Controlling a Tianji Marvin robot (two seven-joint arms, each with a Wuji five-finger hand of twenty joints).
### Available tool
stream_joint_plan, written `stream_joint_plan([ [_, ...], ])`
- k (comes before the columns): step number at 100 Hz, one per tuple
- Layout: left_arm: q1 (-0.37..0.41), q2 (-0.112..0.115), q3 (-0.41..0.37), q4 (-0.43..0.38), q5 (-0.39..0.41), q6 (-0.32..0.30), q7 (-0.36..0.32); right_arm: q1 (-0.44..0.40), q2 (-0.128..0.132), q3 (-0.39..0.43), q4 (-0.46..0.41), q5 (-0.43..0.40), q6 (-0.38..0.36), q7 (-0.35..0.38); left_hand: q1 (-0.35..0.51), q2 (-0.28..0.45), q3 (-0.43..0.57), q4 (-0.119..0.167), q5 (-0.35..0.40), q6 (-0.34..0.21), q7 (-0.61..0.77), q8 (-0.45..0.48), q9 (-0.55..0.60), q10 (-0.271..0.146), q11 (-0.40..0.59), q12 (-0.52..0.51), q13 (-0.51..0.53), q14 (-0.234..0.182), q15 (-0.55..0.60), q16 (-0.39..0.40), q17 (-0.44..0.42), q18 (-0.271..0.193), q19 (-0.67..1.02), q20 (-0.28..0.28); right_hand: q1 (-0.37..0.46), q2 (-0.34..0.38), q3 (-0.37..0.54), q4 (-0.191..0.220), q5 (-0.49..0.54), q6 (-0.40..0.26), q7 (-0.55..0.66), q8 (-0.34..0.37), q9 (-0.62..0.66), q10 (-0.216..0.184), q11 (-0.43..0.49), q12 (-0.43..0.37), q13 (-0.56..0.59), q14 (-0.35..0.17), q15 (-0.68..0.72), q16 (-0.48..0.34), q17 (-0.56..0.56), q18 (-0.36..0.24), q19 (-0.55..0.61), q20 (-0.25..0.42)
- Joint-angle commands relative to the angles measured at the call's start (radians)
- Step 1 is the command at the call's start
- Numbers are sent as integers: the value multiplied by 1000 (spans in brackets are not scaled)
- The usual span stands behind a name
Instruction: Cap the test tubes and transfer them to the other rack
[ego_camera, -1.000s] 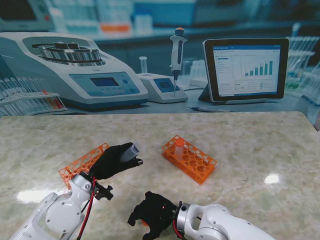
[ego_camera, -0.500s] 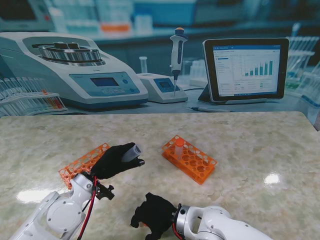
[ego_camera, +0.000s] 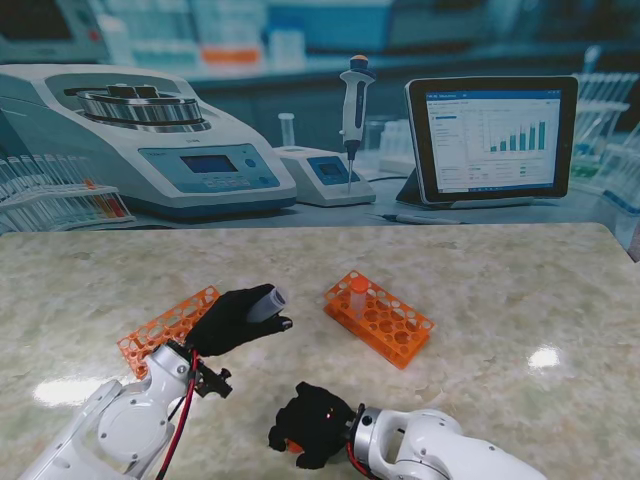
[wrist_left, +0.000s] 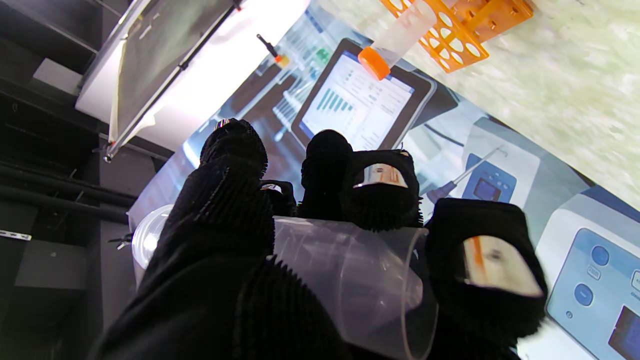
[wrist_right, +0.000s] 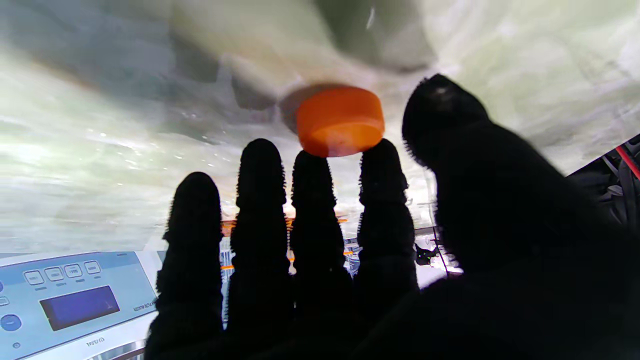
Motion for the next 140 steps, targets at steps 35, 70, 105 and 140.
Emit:
stream_joint_plan([
  [35, -4, -1, 7, -1, 2, 18, -2, 34, -6, 6, 41, 24, 17, 23, 15, 63, 14, 14, 6, -54, 63, 31, 32, -23, 32, 17, 65, -55, 106, 5, 38, -170, 205, 2, 132, -12, 49, -55, -12, -46, 164, -115, 64, -24, 10, 148, 43, -15, 71, 36, 56, -46, 59, 13],
  [70, -18, -1, 17, 4, 2, 30, -6, 85, -15, 0, 93, 62, 28, 34, 16, 63, 16, 15, 6, -54, 63, 31, 33, -22, 32, 16, 65, -55, 106, 5, 38, -170, 206, 1, 151, -1, 63, -54, -14, -51, 183, -126, 72, -18, 10, 160, 52, -13, 90, 50, 81, -61, 65, 8],
  [105, -34, -1, 25, 17, 1, 40, -8, 109, -19, -1, 130, 86, 19, 39, 16, 63, 16, 15, 6, -54, 63, 31, 32, -24, 31, 16, 65, -55, 105, 5, 38, -170, 206, 0, 87, -5, 76, -38, -27, -18, 44, -137, 87, -17, -8, 105, 70, -13, 73, 28, 98, -61, 57, -15],
  [140, -39, -1, 28, 20, 2, 44, -9, 138, -20, -27, 171, 106, 14, 41, 16, 62, 16, 15, 6, -54, 63, 31, 30, -25, 31, 15, 65, -55, 102, 4, 38, -170, 206, 0, 129, -45, 104, -55, -8, -33, 85, -109, 142, -22, 0, 117, 134, -8, 61, 65, 178, -62, 31, -59],
])
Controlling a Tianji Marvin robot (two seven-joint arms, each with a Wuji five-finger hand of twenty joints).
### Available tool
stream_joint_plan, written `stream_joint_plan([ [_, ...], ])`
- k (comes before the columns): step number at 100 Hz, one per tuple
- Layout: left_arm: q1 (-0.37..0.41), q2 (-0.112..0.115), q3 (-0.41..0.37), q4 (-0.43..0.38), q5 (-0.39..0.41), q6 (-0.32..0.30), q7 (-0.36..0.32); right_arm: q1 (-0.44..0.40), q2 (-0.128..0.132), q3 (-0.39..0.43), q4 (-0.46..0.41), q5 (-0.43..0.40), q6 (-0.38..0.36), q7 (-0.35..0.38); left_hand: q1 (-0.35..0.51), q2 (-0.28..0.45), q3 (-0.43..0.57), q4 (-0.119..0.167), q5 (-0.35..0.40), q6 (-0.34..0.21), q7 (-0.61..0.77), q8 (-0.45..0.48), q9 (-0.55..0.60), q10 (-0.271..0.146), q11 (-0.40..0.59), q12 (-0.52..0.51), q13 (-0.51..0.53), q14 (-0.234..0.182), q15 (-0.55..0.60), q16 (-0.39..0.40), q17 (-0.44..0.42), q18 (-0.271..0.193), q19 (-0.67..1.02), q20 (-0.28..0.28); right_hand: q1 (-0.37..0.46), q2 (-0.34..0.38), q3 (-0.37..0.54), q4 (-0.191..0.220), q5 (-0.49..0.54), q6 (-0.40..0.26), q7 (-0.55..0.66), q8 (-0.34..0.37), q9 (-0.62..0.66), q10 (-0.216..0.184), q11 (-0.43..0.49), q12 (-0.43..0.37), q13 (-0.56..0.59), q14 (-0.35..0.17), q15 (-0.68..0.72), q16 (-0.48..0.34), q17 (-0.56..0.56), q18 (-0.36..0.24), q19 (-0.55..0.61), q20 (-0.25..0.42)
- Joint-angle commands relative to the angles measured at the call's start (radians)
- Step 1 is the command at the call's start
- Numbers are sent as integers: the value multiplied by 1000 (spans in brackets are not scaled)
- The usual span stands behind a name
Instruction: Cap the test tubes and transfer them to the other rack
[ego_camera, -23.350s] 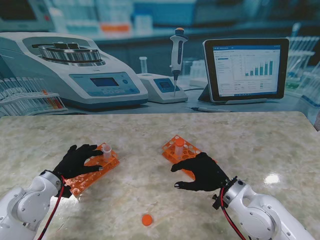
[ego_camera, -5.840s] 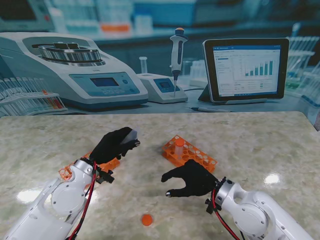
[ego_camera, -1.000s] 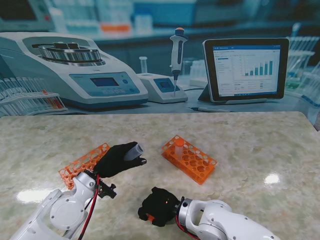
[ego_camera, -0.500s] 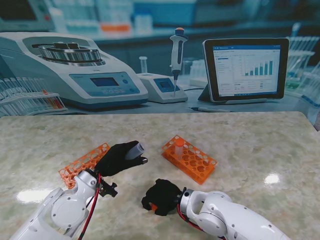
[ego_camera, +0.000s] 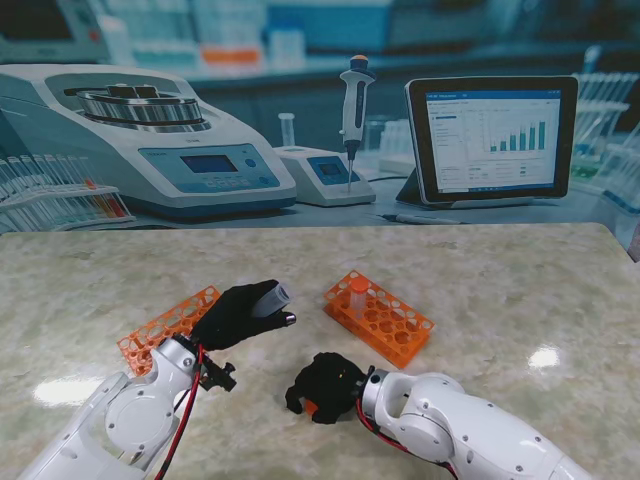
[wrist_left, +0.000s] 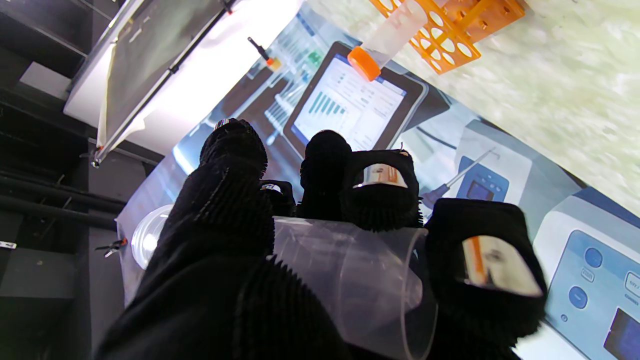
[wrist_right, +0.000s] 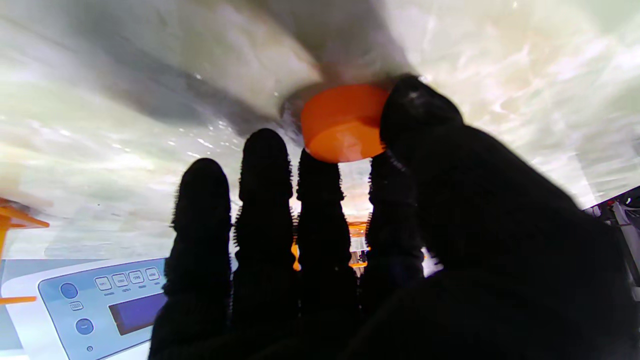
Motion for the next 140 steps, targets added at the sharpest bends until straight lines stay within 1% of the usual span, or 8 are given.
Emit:
stream_joint_plan([
  [1, 1, -1, 1, 0, 0, 5, -4, -6, 3, -10, 32, 0, 4, 16, 16, 62, 15, 14, 6, -46, 63, 31, 30, -18, 24, 15, 63, -53, 102, 4, 38, -166, 206, 0, 62, -36, 66, -11, -5, 6, 20, -13, 61, -6, -33, -22, 39, 4, -10, 53, 24, -17, -2, -21],
  [53, -7, -1, 5, 8, -1, 6, -6, 24, 0, -47, 68, 26, -3, 19, 16, 63, 16, 14, 6, -46, 63, 31, 30, -18, 22, 13, 64, -52, 96, 3, 38, -166, 206, -1, 111, -21, 208, -2, 63, -38, 108, -23, 149, -26, -23, -13, 111, 38, -37, 122, 112, -27, -16, -53],
  [71, -10, -2, 8, 10, -1, 7, -5, 12, 1, -30, 64, 18, -8, 10, 16, 63, 16, 14, 6, -46, 63, 31, 31, -20, 21, 13, 64, -51, 94, 3, 38, -166, 206, -1, 50, -10, 152, -13, -1, -22, 139, -85, 109, -9, -55, -27, 73, 21, -73, 106, 73, -27, -35, -57],
  [76, -11, -2, 9, 11, -1, 8, -5, 6, 2, -21, 59, 15, -12, 13, 17, 63, 16, 14, 6, -46, 63, 31, 30, -20, 21, 12, 64, -51, 93, 3, 38, -166, 206, -1, 19, -2, 123, -12, -23, -10, 131, -105, 86, -3, -66, -38, 51, 12, -65, 21, 57, -26, -43, -55],
  [81, -13, -2, 10, 12, -1, 9, -5, 0, 4, -12, 53, 10, -16, 15, 16, 63, 16, 14, 6, -46, 63, 31, 29, -20, 20, 12, 64, -50, 92, 2, 38, -166, 206, -1, -19, 15, 106, -4, -34, 5, 109, -112, 60, 3, -70, -47, 30, 13, -68, 3, 38, -23, -46, -53],
  [94, -14, -2, 10, 13, -2, 9, -5, -20, 9, 15, 31, -20, -19, 18, 17, 63, 17, 13, 6, -46, 63, 31, 29, -20, 20, 11, 64, -50, 91, 2, 38, -166, 206, -1, -93, 57, 42, 43, -32, 20, -54, -45, -11, 11, -62, -197, -28, 12, -79, -30, -27, 0, -43, -26],
  [104, -15, -2, 10, 14, -2, 9, -4, -34, 13, 36, 15, -41, -19, 17, 17, 63, 16, 13, 6, -46, 63, 31, 29, -19, 20, 11, 64, -49, 89, 2, 38, -166, 206, -1, -133, 81, 26, 91, -37, 46, -111, -22, -46, 16, -74, -228, -57, 11, -88, -39, -64, 9, -40, -11],
  [140, -15, -3, 8, 14, -1, 10, -1, -62, 17, 75, -10, -77, -14, 10, 17, 63, 16, 13, 6, -46, 63, 31, 28, -19, 19, 11, 64, -47, 87, 2, 38, -166, 206, -1, -184, 59, -42, 91, -73, 84, -184, -28, -91, 29, -111, -264, -81, 2, -84, -45, -86, 4, -33, 1],
])
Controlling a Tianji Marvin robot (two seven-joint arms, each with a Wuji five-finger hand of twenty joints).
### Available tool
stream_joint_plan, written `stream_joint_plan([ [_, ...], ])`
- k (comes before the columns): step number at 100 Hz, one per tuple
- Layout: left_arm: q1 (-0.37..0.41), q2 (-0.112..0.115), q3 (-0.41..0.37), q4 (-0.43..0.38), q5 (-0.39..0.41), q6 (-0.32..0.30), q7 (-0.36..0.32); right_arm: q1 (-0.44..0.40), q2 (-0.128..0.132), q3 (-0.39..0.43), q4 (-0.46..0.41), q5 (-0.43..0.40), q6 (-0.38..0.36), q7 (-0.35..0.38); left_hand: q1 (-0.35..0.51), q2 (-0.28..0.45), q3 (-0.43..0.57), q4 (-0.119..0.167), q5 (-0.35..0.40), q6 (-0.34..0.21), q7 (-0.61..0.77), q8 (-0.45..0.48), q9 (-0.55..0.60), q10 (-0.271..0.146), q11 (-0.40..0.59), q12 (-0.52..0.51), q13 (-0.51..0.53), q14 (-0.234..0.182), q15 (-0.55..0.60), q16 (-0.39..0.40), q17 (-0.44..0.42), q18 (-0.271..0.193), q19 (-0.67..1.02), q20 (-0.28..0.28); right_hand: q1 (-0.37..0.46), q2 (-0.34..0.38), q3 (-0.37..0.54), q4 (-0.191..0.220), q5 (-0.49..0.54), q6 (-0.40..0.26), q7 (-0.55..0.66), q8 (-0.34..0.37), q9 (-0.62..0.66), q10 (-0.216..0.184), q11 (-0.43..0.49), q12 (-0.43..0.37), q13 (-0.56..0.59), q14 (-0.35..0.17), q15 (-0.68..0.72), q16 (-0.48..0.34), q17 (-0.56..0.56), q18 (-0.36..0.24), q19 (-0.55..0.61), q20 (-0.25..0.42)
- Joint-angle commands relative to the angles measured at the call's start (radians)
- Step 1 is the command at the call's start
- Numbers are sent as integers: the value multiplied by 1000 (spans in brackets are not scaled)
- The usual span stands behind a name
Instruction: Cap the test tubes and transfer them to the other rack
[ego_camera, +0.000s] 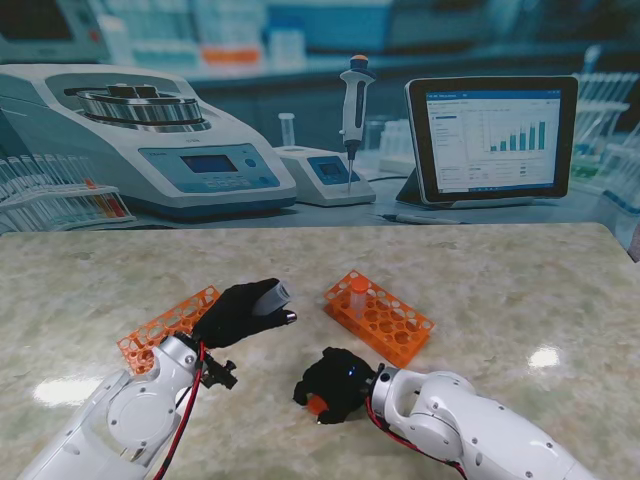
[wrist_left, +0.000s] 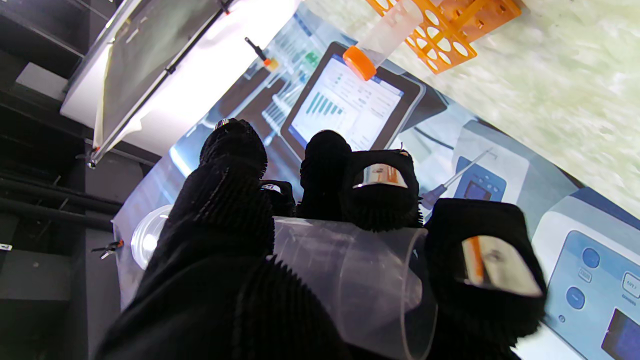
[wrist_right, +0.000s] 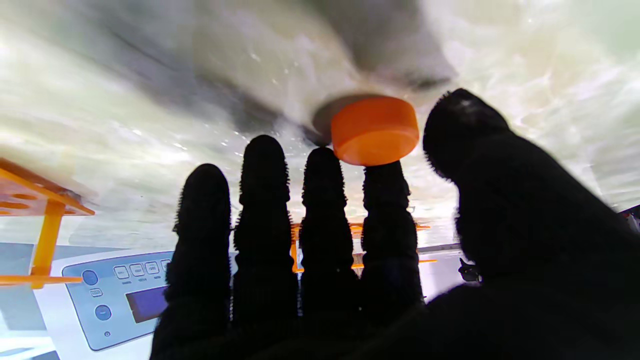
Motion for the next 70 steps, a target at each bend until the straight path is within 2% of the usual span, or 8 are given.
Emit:
stream_joint_plan([
  [1, 1, -2, 0, 0, -1, 4, -2, -13, 5, -4, 13, -10, 9, 3, 18, 63, 17, 13, 6, -45, 59, 31, 28, -19, 19, 11, 63, -46, 87, 2, 38, -164, 206, -1, -24, -8, -19, 24, -27, 33, -16, -10, -15, 53, -73, -67, -14, -13, -7, -6, -4, 3, 5, 25],
  [13, 0, -2, 0, 1, 0, 5, -1, -16, 7, -1, 13, -25, 21, -4, 18, 62, 16, 13, 6, -45, 59, 31, 27, -19, 20, 10, 63, -46, 86, 3, 38, -164, 206, -1, -19, -27, -18, 24, -13, 43, -8, -2, -3, 58, -55, -61, 9, -15, 7, -2, 22, -5, 7, 22],
  [31, -2, -2, 1, 3, -2, 6, -3, -12, 6, -8, 21, -32, 39, -14, 18, 62, 16, 13, 6, -45, 59, 31, 27, -19, 19, 10, 63, -46, 86, 3, 38, -164, 206, -1, -1, -70, 2, 21, 10, 35, 36, 48, 22, 49, -1, -25, 62, -22, 33, 11, 77, -13, 15, 12],
  [54, -3, -1, 1, 4, -2, 5, -4, 14, 3, -45, 52, -6, 45, -17, 19, 62, 16, 13, 6, -45, 59, 31, 28, -19, 19, 10, 63, -45, 83, 2, 38, -164, 206, -1, 39, -73, 40, 23, 50, 6, 85, 110, 73, 36, 53, 16, 138, -30, 61, 43, 142, -12, 37, 11],
  [58, -3, -1, 2, 5, -2, 5, -4, 18, 2, -52, 56, -1, 45, -18, 18, 62, 16, 13, 6, -45, 59, 31, 28, -20, 19, 10, 63, -45, 83, 2, 38, -164, 206, -1, 47, -77, 42, 14, 53, -2, 91, 115, 81, 36, 56, 19, 146, -33, 64, 47, 149, -13, 40, 12],
  [60, -4, -1, 2, 5, -3, 5, -4, 19, 2, -54, 58, 1, 44, -18, 17, 63, 16, 13, 6, -45, 59, 31, 28, -20, 19, 10, 63, -45, 83, 3, 38, -164, 206, -1, 57, -78, 41, -7, 51, -5, 99, 118, 84, 35, 56, 23, 149, -32, 64, 53, 151, -13, 40, 12],
  [66, -4, -1, 2, 5, -3, 5, -5, 24, 0, -62, 64, 8, 43, -20, 18, 62, 16, 13, 6, -45, 59, 31, 28, -20, 19, 9, 63, -45, 83, 3, 38, -164, 206, -1, 79, -85, 40, -35, 54, -17, 118, 115, 95, 32, 61, 30, 158, -31, 66, 62, 158, -12, 44, 14],
  [70, -4, -1, 2, 5, -3, 5, -5, 27, 0, -67, 66, 11, 43, -21, 18, 61, 16, 13, 6, -45, 59, 31, 28, -20, 19, 9, 63, -45, 83, 3, 38, -164, 206, -1, 95, -89, 46, -49, 51, -25, 146, 94, 100, 33, 69, 76, 167, -34, 65, 70, 166, -13, 45, 13],
])
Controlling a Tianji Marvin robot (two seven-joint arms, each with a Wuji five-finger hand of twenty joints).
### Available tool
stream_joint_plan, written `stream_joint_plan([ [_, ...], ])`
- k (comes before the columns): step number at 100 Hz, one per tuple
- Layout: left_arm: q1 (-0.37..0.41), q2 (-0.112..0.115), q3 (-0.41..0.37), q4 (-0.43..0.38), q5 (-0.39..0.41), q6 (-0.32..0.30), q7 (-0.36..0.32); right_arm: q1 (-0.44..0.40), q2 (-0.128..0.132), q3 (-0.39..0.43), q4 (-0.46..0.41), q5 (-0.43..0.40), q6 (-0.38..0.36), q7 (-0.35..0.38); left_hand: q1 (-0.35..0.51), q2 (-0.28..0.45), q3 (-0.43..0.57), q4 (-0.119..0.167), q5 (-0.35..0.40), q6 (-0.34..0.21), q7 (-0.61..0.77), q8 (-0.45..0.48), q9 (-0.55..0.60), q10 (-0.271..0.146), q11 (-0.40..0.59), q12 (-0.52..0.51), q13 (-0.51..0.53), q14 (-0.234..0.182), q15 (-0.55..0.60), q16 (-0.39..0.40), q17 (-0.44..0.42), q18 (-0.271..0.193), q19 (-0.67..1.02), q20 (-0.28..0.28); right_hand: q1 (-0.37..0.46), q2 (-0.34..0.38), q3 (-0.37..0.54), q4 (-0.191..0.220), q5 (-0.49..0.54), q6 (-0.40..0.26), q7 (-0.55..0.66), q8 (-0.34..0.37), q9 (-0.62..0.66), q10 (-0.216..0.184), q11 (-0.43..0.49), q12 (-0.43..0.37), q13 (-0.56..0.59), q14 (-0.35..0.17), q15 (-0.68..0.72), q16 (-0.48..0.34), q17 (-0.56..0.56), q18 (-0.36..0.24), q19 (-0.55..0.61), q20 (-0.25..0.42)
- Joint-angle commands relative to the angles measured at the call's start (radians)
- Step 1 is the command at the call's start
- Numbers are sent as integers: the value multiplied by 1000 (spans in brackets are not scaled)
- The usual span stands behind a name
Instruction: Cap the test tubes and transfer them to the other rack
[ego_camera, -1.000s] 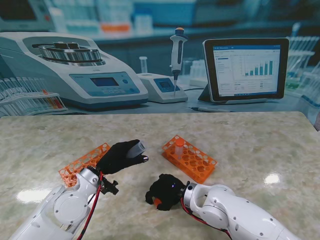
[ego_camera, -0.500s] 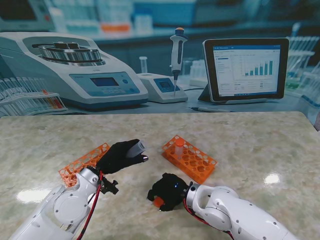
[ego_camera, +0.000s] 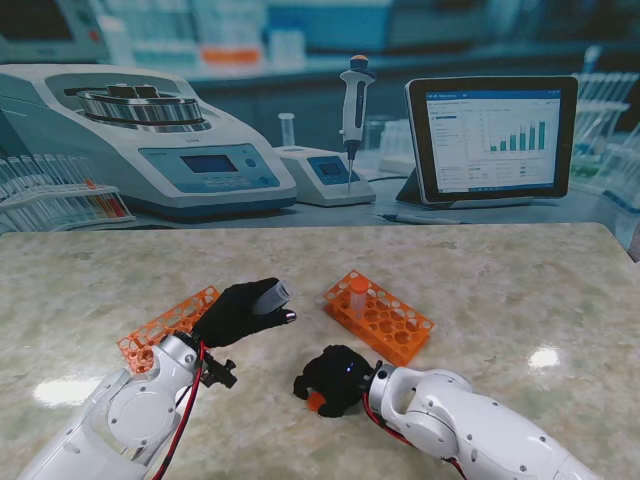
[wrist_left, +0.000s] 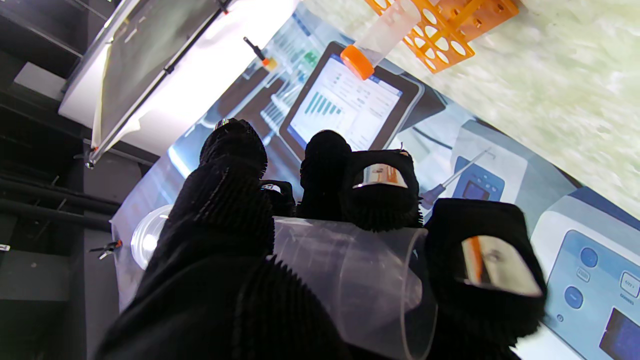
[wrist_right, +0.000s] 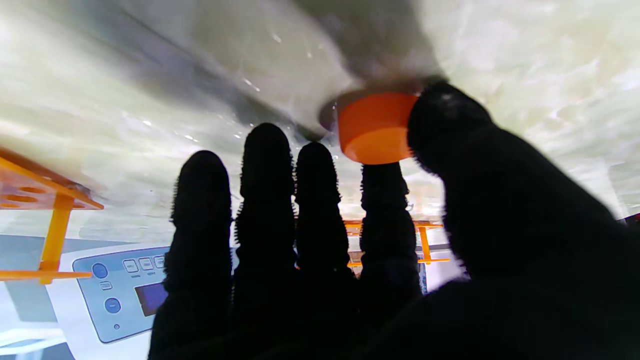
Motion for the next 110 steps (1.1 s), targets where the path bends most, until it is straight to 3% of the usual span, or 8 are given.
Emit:
stream_joint_plan([
  [1, 0, -1, 1, 0, -2, 3, -4, -14, 4, -17, 35, -2, 0, 15, 18, 62, 17, 13, 6, -45, 59, 31, 28, -19, 19, 9, 63, -44, 83, 3, 38, -164, 206, -1, 42, -49, 24, -37, 50, -38, 62, -22, 66, -14, 6, 28, 37, -10, 25, 22, 22, -12, 31, 13],
  [11, 0, -1, 1, 0, -2, 3, -4, -7, 4, -29, 45, 6, -2, 15, 17, 63, 16, 13, 6, -45, 59, 31, 28, -19, 19, 9, 63, -44, 83, 3, 38, -164, 206, -1, 75, -56, 44, -53, 43, -53, 123, -69, 91, -14, -25, 103, 52, -10, 26, 29, 33, -12, 35, 14],
  [38, 0, -1, 2, 1, -2, 3, -3, 7, -2, -56, 71, 31, -2, 3, 17, 62, 16, 13, 6, -45, 59, 31, 28, -20, 19, 9, 63, -44, 83, 3, 38, -164, 206, -1, 168, -78, 117, -74, 55, -87, 236, -145, 161, -26, -50, 137, 100, 10, 22, 110, 81, -17, 36, 0],
  [66, -2, -1, 4, 4, -2, 2, -3, 29, -11, -91, 108, 64, -9, -17, 18, 61, 16, 13, 6, -45, 59, 31, 28, -20, 19, 8, 63, -44, 82, 3, 38, -164, 206, -1, 218, -50, 226, -59, 126, -110, 242, -158, 221, -34, -48, 117, 148, 24, 32, 109, 125, -18, 40, -5],
  [110, -1, -2, 2, 3, -1, 0, -1, 38, -18, -109, 127, 91, -13, -26, 18, 63, 17, 13, 6, -45, 59, 31, 28, -19, 19, 8, 64, -44, 81, 3, 38, -164, 206, -1, 256, -19, 304, -43, 200, -107, 211, -128, 264, -36, -30, 115, 178, 33, 40, 97, 148, -3, 42, -8],
])
